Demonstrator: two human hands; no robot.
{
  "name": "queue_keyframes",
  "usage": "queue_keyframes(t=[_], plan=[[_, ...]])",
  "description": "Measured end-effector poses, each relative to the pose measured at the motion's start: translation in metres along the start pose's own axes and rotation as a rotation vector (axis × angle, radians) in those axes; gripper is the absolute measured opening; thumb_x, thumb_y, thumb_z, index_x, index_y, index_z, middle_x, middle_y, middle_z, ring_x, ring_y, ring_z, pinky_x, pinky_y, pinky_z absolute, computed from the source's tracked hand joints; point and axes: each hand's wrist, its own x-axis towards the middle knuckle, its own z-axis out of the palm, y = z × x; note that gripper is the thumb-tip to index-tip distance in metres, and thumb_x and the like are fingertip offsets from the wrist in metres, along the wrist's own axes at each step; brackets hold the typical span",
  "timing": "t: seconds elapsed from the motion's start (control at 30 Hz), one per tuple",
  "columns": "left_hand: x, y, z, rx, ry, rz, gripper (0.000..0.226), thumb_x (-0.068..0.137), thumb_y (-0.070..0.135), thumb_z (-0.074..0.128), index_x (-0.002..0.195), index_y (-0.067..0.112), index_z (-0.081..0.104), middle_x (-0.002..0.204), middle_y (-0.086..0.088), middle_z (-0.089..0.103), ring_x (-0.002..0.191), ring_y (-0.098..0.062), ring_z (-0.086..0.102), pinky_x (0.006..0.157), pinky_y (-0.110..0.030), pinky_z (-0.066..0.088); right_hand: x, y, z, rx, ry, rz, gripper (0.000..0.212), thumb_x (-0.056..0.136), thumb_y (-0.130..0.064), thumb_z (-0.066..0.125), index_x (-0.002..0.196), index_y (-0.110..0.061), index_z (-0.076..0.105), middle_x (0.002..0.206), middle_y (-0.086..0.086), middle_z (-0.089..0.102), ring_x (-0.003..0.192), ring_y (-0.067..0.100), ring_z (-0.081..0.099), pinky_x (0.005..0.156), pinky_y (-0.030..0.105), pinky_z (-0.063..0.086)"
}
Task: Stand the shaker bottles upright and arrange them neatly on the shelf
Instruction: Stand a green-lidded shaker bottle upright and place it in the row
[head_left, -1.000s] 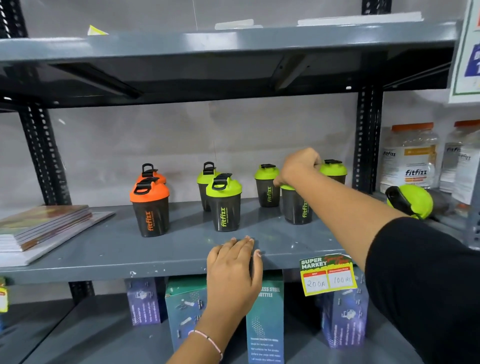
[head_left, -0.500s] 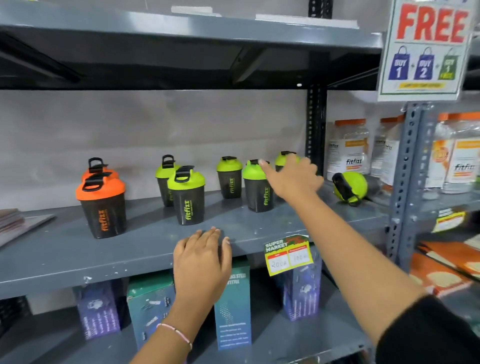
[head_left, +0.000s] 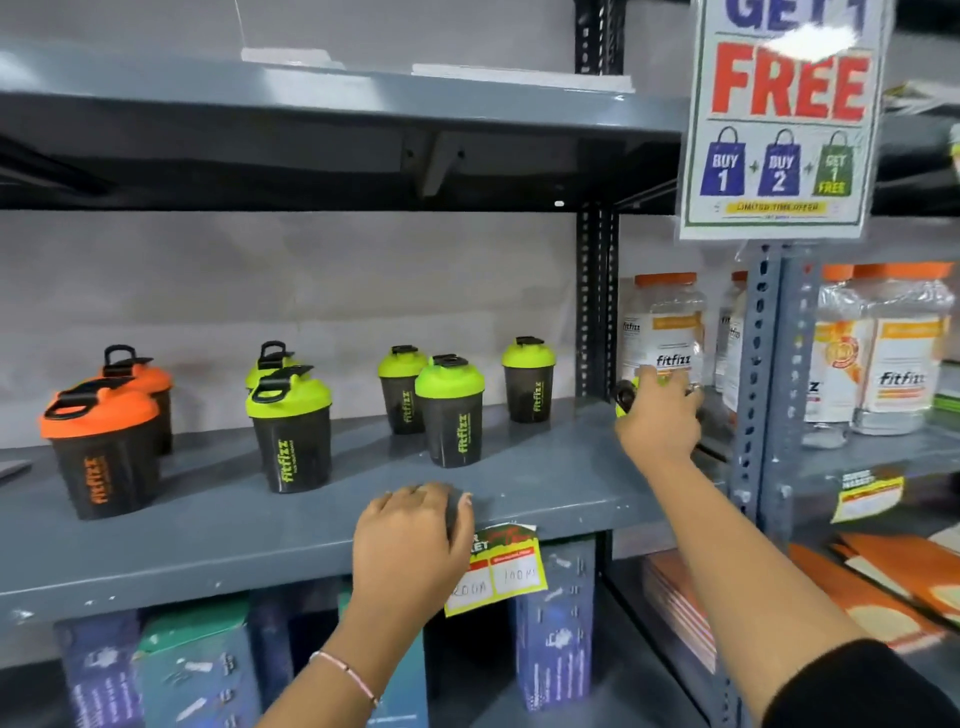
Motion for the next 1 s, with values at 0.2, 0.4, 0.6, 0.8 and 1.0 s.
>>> queue_keyframes(t=[0.2,0.4,0.6,0.8,1.0], plan=[[-0.003,0.002,0.003,0.019,0.041,-0.007,0.031,0.091,0.038,0.044,0.079,0.023,0.069,0.06,0.004,0.063,0.056,-0.019,0.06,0.055,-0.029,0.036,0.048,-0.009,-0.066,0.343,-0.265,-0.336,0.073,0.063,-0.029,0.087,0.125,-0.023,0.049,0.123,0.005,0.057,0.107,0.03,0.058,0.088,0.044,0.053],[-0.003,0.002,0.006,0.016,0.083,-0.025,0.035,0.092,0.039,0.041,0.079,0.022,0.068,0.056,0.005,0.057,0.053,-0.019,0.057,0.054,-0.027,0.028,0.078,-0.046,-0.111,0.379,-0.781,-0.3,0.046,0.074,-0.017,0.082,0.115,-0.025,0.064,0.116,0.001,0.055,0.104,0.024,0.058,0.081,0.05,0.06],[-0.004,0.004,0.004,0.01,0.073,-0.034,0.034,0.093,0.04,0.041,0.081,0.025,0.069,0.057,0.006,0.058,0.055,-0.016,0.057,0.053,-0.025,0.027,0.087,-0.054,-0.083,0.248,-1.037,-0.262,0.046,0.083,-0.01,0.072,0.125,-0.025,0.062,0.129,0.006,0.051,0.109,0.027,0.055,0.091,0.052,0.055],[-0.004,0.005,0.005,0.007,0.082,-0.048,0.036,0.093,0.041,0.039,0.082,0.025,0.07,0.059,0.007,0.059,0.057,-0.016,0.058,0.05,-0.025,0.029,0.104,-0.051,-0.063,0.24,-1.073,-0.319,0.065,0.086,-0.007,0.071,0.135,-0.043,0.051,0.162,-0.001,0.018,0.144,0.037,0.021,0.107,0.067,0.031],[-0.004,0.01,0.006,0.009,0.1,-0.06,0.033,0.091,0.037,0.045,0.082,0.021,0.072,0.058,0.005,0.061,0.056,-0.018,0.061,0.053,-0.028,0.036,0.09,-0.065,-0.064,0.047,-0.894,-0.428,0.063,0.089,-0.022,0.069,0.146,-0.034,0.044,0.161,0.004,0.026,0.142,0.036,0.029,0.106,0.048,0.037]])
